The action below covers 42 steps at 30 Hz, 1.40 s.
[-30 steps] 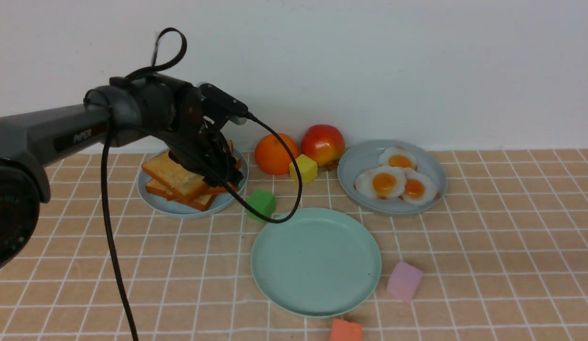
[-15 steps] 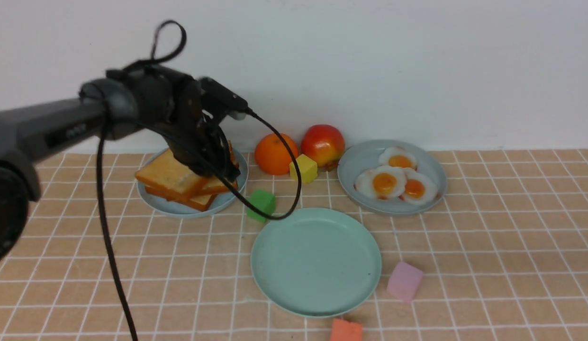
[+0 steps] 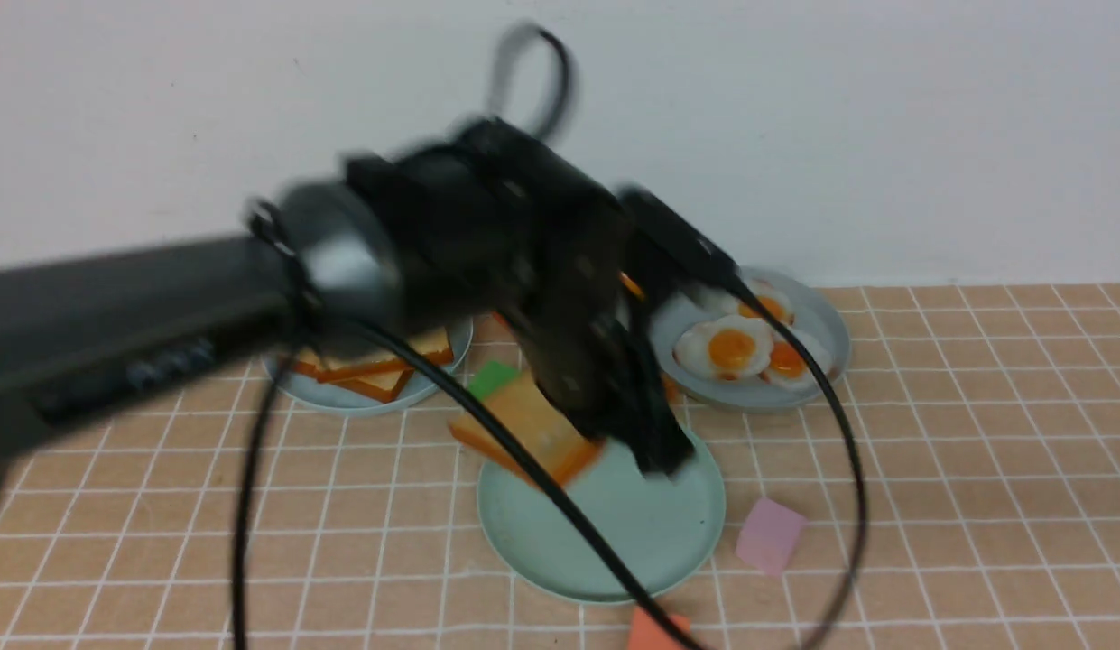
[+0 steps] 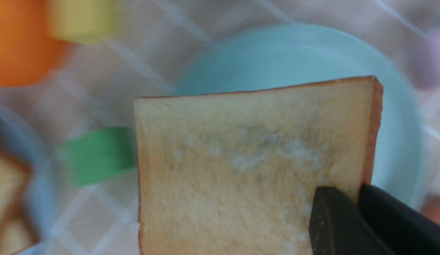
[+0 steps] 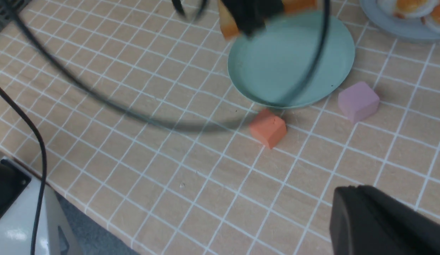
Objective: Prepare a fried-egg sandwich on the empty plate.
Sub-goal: Use the left arm to put a slice of bread into the empty plate in the middle, then use the right arm to grab a fried egg
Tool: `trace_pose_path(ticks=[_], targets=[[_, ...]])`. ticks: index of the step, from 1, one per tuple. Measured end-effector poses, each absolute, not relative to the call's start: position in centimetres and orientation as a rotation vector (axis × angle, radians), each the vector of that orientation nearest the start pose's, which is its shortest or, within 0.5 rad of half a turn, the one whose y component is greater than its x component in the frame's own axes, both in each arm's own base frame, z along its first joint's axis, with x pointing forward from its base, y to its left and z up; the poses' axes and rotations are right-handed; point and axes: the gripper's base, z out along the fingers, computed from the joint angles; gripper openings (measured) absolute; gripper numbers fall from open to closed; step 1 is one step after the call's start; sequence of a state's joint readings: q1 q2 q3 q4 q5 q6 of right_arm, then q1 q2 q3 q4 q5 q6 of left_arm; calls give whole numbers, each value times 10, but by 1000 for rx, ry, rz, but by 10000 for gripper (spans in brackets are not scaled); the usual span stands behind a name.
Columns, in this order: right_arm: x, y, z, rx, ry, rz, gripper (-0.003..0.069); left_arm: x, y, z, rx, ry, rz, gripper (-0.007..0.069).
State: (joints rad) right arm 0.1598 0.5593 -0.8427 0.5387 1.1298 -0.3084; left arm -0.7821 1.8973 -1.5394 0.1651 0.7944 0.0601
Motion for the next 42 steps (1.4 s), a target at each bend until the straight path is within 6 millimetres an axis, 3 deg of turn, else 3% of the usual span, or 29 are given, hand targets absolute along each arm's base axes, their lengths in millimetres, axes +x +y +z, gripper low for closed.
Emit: trace_pose_path(ticks=[4,11,14,18,19,20,21,25,28,29,30,32,35,37,40,42], targets=[[60,52,363,-509,2206,598,31,297,-305,232,1243,2338,-41,57],[57,52,361,-532,2242,596,37,304,-315,204,1267,2337,-40,64],[57,51,360,-535,2249,583,43,305,-316,198,1275,2341,-33,131],[58,49,359,-535,2262,536,63,306,-316,198,1280,2333,-24,298],[58,48,358,-532,2265,532,67,306,-316,198,1280,2331,-23,307],[61,47,357,-512,2284,519,85,305,-315,201,1278,2326,-24,389],[62,47,357,-501,2295,515,99,305,-314,205,1274,2324,-27,421],[74,46,354,-430,2333,508,183,298,-308,239,1190,2339,-64,491],[94,49,352,-384,2350,515,248,285,-293,298,1045,2315,-132,421],[102,50,350,-367,2353,517,266,277,-284,323,995,2286,-164,365],[106,50,349,-359,2356,517,271,273,-279,333,973,2276,-177,325],[134,54,342,-311,2378,520,288,239,-243,398,850,2155,-273,127],[165,58,329,-263,2405,520,290,202,-202,437,760,2064,-347,-10],[190,61,318,-240,2426,520,290,174,-171,448,699,2019,-402,-13],[225,66,303,-195,2457,525,292,135,-131,437,632,1960,-476,-13],[249,69,292,-168,2486,521,292,115,-111,418,604,1916,-520,-13]])
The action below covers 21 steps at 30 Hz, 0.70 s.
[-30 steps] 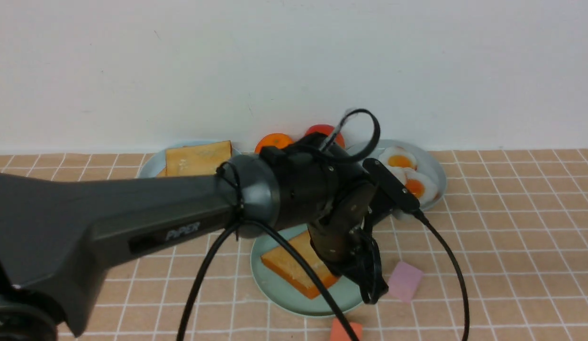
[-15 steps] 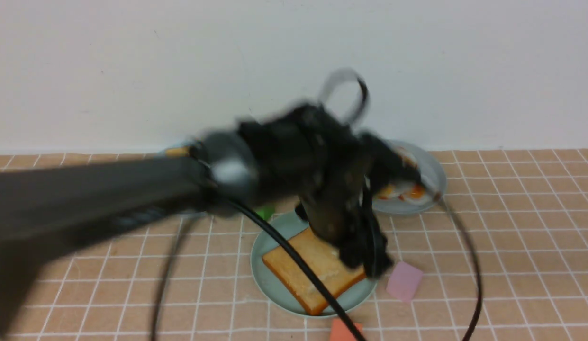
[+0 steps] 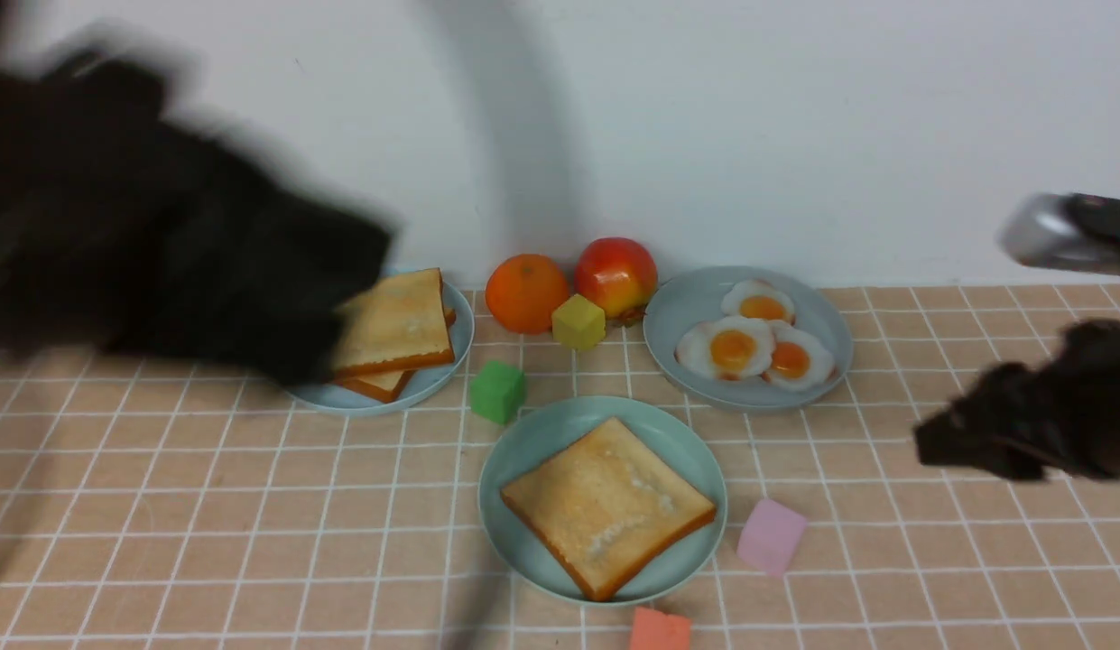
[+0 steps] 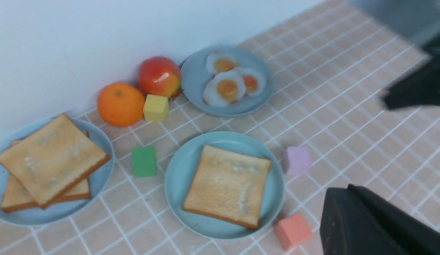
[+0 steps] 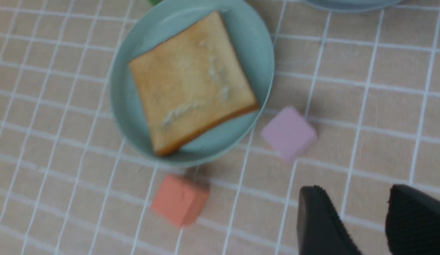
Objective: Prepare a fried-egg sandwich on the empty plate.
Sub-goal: Use the right arm to grab a fried egg
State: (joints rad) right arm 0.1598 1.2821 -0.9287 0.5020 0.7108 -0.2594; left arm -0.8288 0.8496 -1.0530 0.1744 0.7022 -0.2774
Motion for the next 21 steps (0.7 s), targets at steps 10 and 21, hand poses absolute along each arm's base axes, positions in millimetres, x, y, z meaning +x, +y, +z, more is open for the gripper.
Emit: trace_pose_path(ticks=[10,21], targets=[[371,87,248,-101,2540,512,292,55,-52,341,501,1617,-711,-13],[459,78,205,32,2524,514,294,53,-51,335,451,1619,-769,-13]])
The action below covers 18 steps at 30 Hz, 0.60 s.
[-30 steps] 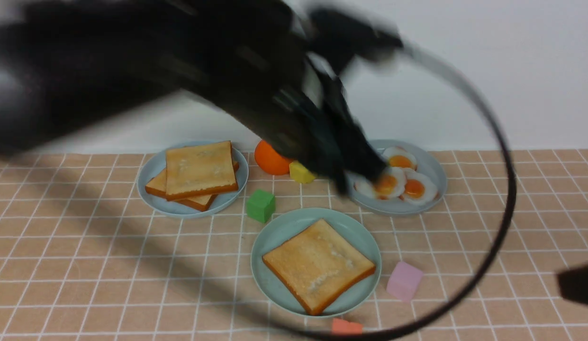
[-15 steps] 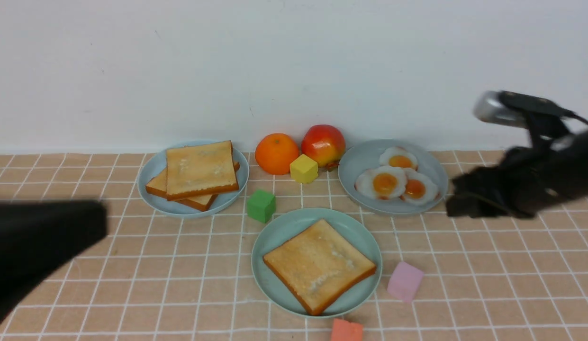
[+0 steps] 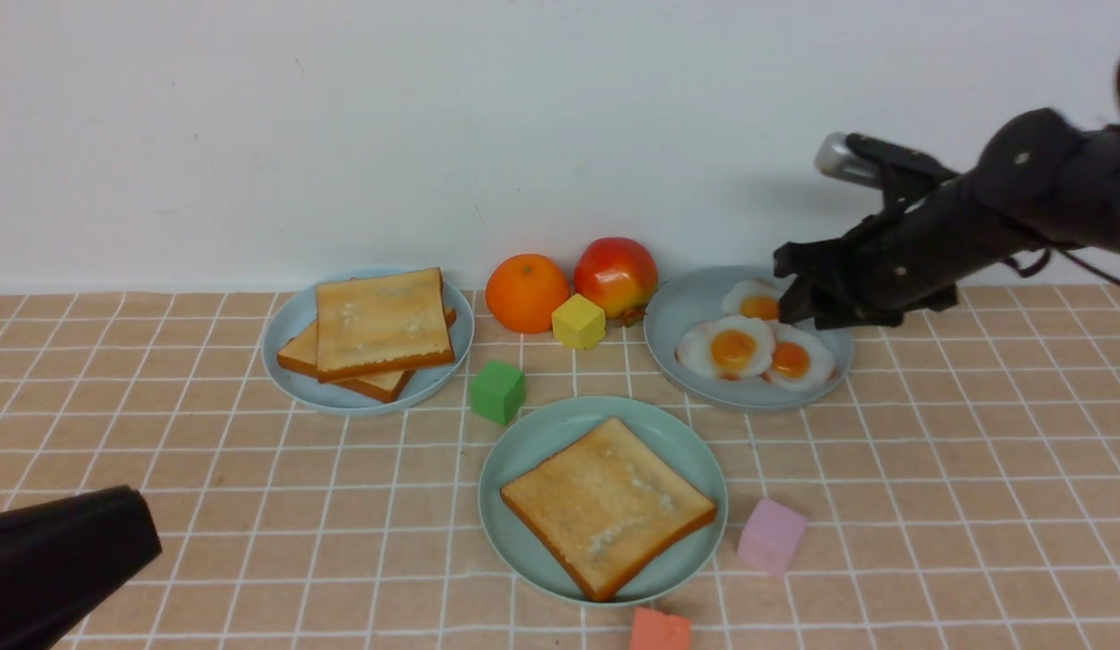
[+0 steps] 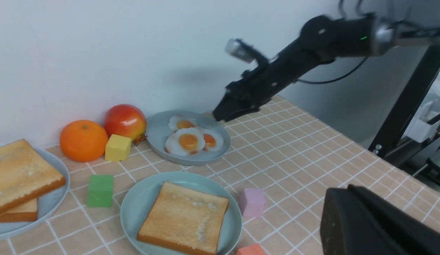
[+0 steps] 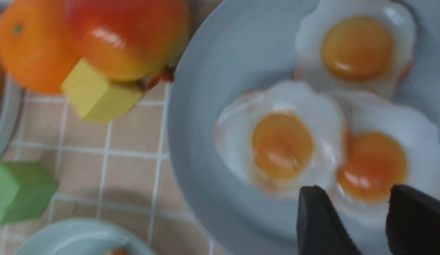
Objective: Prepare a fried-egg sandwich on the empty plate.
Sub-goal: Use the right arm to grab a fried egg
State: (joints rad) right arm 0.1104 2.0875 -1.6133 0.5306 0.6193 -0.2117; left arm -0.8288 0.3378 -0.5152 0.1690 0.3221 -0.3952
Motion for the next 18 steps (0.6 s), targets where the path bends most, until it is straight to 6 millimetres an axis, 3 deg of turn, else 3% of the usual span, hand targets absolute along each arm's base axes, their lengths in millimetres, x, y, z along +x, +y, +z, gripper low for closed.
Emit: trace_pose_path(ticks=[7,18], targets=[[485,81,182,43,2528,531,295,53,-51,335,447,1615,-777,-13],[491,82,169,64,2531,534,295,53,-51,334,449,1626,-773,-13]])
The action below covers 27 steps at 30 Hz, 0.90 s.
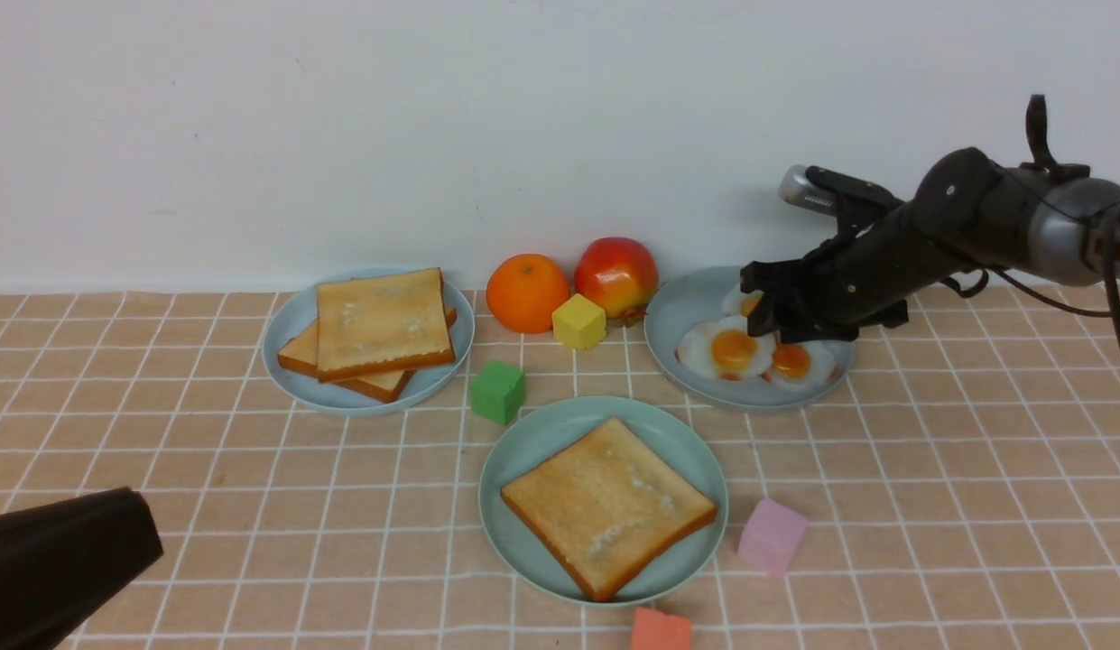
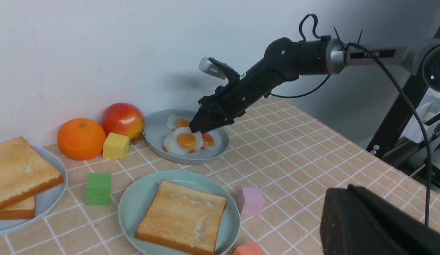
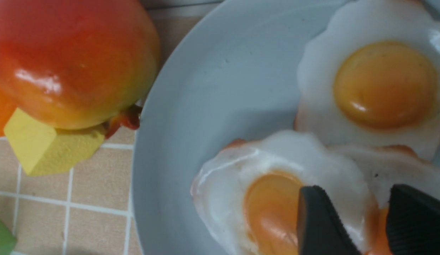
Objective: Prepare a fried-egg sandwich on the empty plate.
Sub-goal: Use the right arm to grab a fried egg
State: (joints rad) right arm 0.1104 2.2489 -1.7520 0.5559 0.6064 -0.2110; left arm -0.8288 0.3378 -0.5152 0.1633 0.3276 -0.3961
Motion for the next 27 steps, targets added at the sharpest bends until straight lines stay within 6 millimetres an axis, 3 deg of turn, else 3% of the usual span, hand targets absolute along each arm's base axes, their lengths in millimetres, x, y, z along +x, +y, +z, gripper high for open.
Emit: trace_pose_path(ticks=[12,20,27], targets=[[495,84,159,132,2516,579,290,52,-52,334,433,1642,-802,-13],[493,85,159,117,2536,597,134,52,-52,333,432,1653,-803,-12],[488,84,171,106,2560,646,116,53,-50,324,450,1747,-754,-9]])
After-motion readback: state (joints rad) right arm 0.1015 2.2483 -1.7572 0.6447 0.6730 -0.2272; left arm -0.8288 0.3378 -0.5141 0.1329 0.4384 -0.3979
